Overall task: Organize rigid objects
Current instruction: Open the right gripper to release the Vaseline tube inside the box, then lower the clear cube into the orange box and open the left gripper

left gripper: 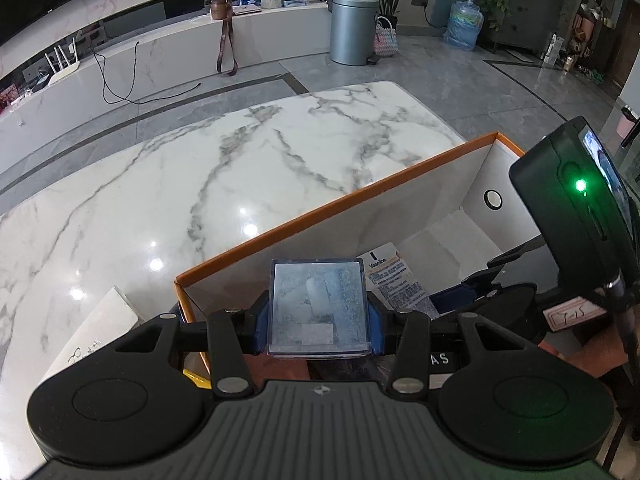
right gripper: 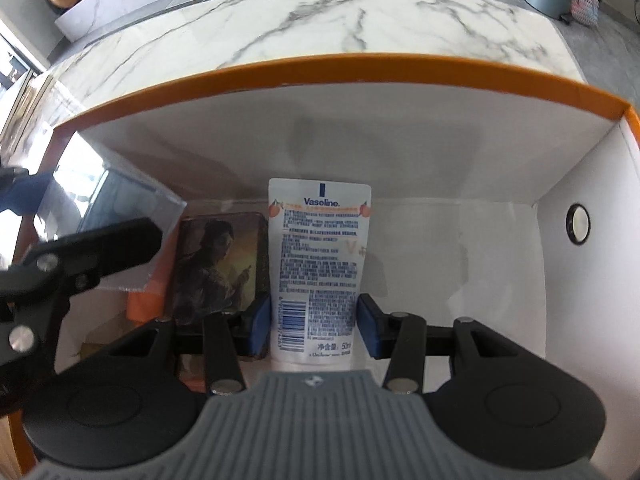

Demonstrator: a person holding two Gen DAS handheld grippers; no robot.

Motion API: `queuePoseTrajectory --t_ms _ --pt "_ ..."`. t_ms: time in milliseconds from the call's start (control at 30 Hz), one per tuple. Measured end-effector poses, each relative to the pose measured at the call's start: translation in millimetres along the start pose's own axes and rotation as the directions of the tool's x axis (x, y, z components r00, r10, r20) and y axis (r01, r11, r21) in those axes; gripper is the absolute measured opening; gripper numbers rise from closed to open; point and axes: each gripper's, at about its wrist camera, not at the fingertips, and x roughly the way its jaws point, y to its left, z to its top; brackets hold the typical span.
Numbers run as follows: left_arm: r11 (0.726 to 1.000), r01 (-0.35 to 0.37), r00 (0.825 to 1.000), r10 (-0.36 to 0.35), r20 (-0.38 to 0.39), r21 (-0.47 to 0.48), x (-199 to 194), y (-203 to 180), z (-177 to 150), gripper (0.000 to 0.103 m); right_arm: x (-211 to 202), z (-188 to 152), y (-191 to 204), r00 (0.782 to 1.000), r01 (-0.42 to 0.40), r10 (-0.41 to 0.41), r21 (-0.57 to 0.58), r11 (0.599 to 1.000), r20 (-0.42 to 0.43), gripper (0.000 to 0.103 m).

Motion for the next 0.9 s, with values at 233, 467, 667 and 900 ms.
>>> queuePoseTrajectory --t_ms 233,467,667,900 --pt "0.999 0.019 1.000 -0.019 -0.008 -0.029 -3.7 -0.7 -1.2 0.052 -22.9 -4.7 -4.3 0.999 -0.001 0.002 -0.006 1.000 0.050 0.058" --pt "0.996 0.083 0.996 -0.083 -0.035 -0.015 -7.8 -24.4 3.2 0.052 -68.2 -27.3 -14.5 0.971 0.169 -0.157 -0.053 0.984 0.179 0.058" --pt "0.984 0.162 0.985 -0.157 -0.068 0.076 -3.3 -61.6 4.3 0.052 -110.9 -41.8 -38.4 0.937 0.206 -0.196 -0.007 0.978 0.288 0.057" --pt "0.953 0.213 0.969 -0.178 -0.169 0.215 9.2 -96.6 -10.8 0.052 -118.1 -52.6 -44.4 0.946 0.132 -0.126 0.000 0.991 0.298 0.053"
